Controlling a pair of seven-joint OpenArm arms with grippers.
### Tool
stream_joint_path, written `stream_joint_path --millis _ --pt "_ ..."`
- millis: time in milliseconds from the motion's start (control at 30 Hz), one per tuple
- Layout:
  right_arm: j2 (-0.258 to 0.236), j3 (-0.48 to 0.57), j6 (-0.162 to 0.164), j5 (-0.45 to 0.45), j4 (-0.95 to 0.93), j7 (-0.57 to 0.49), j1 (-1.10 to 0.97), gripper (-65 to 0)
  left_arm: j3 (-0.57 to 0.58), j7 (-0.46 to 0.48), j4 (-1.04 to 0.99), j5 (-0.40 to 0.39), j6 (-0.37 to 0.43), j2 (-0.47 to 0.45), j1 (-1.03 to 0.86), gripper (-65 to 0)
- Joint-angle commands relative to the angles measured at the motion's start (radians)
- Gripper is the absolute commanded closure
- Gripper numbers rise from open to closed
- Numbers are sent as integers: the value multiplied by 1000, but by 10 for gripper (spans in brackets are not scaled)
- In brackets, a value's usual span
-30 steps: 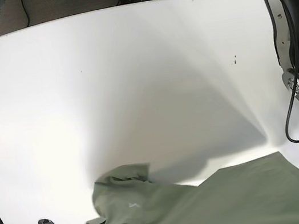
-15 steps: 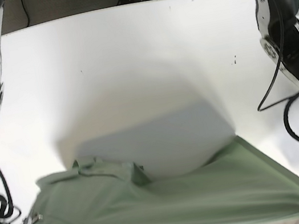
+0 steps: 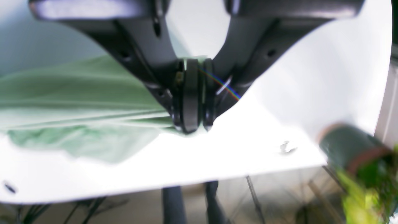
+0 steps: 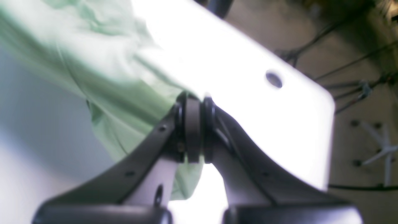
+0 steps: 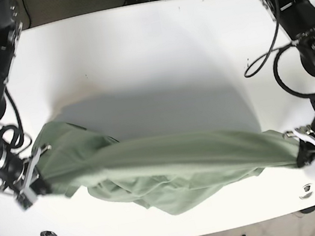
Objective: Fold the T-shirt properly
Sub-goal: 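Lay the shirt flat and drag it toward the robot with both grippers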
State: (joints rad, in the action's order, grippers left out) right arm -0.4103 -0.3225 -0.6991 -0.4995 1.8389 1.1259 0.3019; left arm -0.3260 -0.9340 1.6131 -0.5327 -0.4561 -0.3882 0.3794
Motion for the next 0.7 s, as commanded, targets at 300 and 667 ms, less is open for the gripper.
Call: stream_joint_path --millis 300,667 --pt "129 -74 1 -15 143 -27 -269 0 -109 30 145 -22 0 -16 -288 0" --pt "189 -74 1 -123 157 -27 -478 0 -273 30 189 -22 -85 -13 -531 0"
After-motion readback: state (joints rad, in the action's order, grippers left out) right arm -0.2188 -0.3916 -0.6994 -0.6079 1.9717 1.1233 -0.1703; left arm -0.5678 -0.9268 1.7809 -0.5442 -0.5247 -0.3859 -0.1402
